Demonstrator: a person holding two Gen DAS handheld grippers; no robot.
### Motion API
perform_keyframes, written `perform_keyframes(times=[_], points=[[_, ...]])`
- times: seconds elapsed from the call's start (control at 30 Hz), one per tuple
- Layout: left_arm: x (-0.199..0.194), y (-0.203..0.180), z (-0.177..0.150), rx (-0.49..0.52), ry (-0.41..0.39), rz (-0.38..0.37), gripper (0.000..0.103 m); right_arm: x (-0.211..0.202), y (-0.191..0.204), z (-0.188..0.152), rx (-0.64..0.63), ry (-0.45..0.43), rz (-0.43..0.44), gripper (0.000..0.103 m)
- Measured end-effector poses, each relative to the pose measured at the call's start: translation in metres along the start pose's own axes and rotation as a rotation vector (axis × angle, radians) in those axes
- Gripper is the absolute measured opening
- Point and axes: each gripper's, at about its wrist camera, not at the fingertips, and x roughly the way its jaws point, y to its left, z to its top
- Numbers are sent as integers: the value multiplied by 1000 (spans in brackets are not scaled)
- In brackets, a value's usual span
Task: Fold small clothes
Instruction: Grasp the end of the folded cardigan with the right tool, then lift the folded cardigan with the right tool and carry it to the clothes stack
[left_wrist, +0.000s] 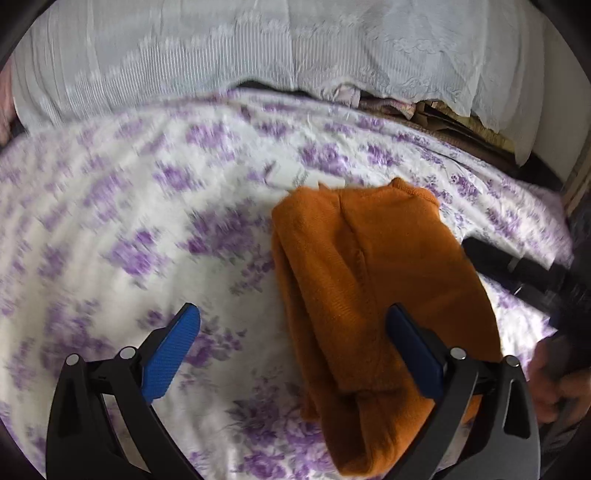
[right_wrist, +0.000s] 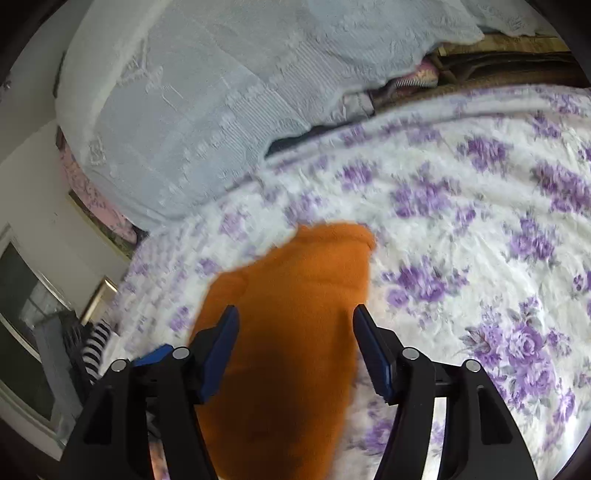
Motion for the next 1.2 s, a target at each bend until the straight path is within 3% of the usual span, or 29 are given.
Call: perform_keyframes(times=[0.1,0.3,0.47,0.6,0.83,0.9,1.1,1.2], points=[[26,16,-2,-112,95,-124,99,9,-15,-4,64,20,60,73],[21,20,-4,-143,86,-170,98,3,-14,-6,60,-1,70,74],[8,33,1,-226,51,-304,98,-12,-22,-7,111,-15,106,76],[28,43,0,-278,117,-301,98,-12,-23,-11,126,14,121,77],[38,30,9,-202,136,-325,98,-9,-18,-16,102,29,120,79],[41,29,12,-196,147,-371,98,-9,-19,-16,105,31,129,79],[52,32,15,-238,204,-658,98,-8,-20,-15,113,39,147,79],[54,24,13,-209,229,-696,98,-8,-22,-14,122,45,159,79]])
